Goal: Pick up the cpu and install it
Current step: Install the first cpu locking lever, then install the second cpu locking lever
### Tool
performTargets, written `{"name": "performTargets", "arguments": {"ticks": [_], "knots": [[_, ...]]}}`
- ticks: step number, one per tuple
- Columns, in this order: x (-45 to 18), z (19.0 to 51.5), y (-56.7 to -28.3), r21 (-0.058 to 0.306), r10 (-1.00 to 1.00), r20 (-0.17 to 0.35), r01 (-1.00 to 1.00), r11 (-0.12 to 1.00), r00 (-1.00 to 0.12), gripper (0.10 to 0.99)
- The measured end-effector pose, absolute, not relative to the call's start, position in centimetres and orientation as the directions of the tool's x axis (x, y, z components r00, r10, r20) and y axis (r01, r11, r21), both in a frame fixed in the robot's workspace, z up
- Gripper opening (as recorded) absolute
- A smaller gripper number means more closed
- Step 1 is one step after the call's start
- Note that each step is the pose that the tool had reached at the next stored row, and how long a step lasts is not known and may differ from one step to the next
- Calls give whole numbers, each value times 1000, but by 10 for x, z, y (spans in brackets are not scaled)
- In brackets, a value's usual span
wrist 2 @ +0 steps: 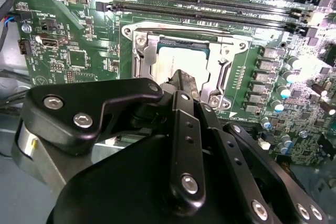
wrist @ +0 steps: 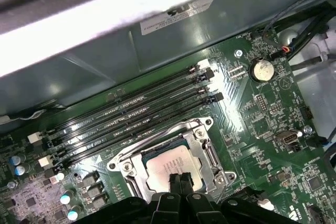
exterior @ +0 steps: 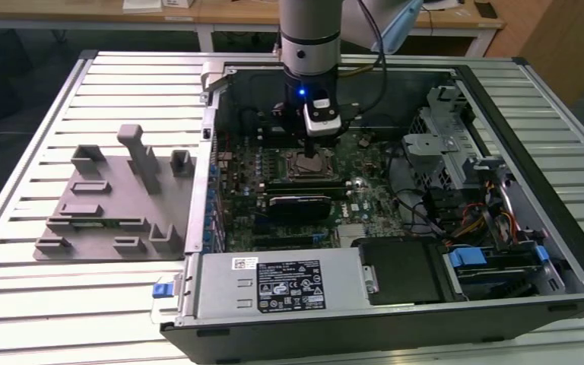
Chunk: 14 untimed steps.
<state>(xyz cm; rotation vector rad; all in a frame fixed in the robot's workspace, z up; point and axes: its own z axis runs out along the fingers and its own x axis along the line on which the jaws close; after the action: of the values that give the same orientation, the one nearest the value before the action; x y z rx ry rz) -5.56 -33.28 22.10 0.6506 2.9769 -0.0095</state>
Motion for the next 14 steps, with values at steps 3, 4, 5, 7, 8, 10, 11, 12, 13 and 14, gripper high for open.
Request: {"name": "performTargets", "arguments": {"ticks": [3,4,5,7,8,10,11,12,13,14], "knots": [[-56,222,-333,14,416,-93,417,909,-905,106],[-56,222,-333,14,416,-93,417,909,-905,106],[-56,222,-333,14,416,-93,417,909,-905,106],[-56,222,-333,14,416,-93,417,909,-905,106],[-56,222,-333,14,416,-93,417,909,-905,106],[-56,222,-333,14,416,-93,417,909,-905,106],[-56,222,-333,14,416,-93,417,909,-905,106],[-56,223,-333,13,416,-93,417,909,-905,106],[-56,223,-333,13,416,-93,417,909,-905,106],[-56,224,-333,13,416,-93,417,909,-905,106]]}}
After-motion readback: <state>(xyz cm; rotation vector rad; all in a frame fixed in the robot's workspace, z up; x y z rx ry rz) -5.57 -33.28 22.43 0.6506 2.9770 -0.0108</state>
